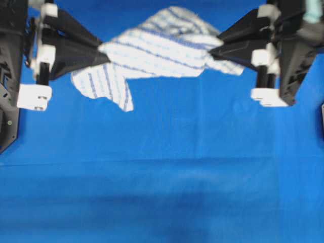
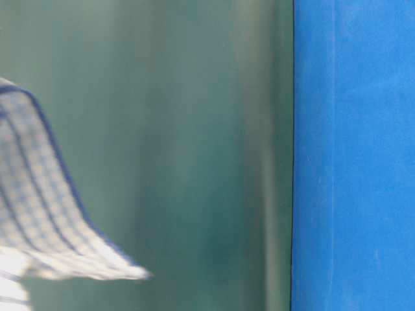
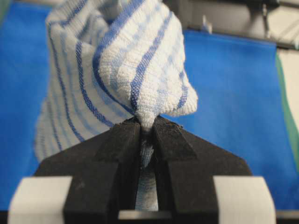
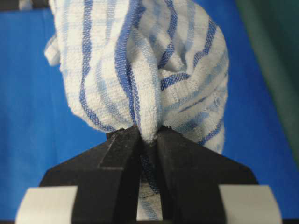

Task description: Lift the towel with both arms.

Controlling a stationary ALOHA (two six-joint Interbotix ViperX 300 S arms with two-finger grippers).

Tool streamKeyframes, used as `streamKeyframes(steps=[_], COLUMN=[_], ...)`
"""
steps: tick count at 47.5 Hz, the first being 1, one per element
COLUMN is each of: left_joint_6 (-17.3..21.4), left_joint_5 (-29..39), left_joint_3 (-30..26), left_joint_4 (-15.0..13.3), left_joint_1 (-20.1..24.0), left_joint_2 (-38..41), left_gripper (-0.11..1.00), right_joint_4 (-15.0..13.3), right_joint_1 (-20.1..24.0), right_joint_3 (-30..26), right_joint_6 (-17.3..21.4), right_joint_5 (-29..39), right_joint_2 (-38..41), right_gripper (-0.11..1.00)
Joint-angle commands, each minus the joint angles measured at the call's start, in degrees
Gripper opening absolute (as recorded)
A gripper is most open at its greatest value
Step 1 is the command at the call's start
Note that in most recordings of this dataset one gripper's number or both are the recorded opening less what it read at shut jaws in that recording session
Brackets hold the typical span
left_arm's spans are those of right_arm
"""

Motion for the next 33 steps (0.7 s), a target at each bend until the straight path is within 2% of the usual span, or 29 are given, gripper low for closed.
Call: streamKeyframes(steps=[1, 12, 33], left_joint_6=[1.41, 5.10, 9.05], left_joint_5=[-0.35, -1.41, -2.81], left_joint_3=[-3.52, -5.62, -6.50], left_joint_4=[0.18, 0.18, 0.18], left_joint_1=[0.62, 1.14, 1.14], left_joint_2=[0.18, 1.14, 2.37], left_gripper=[0.04, 0.04, 0.05], right_joint_4=[-0.26, -0.26, -0.26], right_joint_1=[0.09, 0.09, 0.09], right_joint_3=[-1.85, -2.20, -2.11], right_joint_6=[-0.62, -2.11, -4.48], right_joint_5=[-0.09, -0.53, -3.25], right_joint_2=[-1.76, -2.99, -5.54], right_gripper=[0.13, 0.13, 0.14])
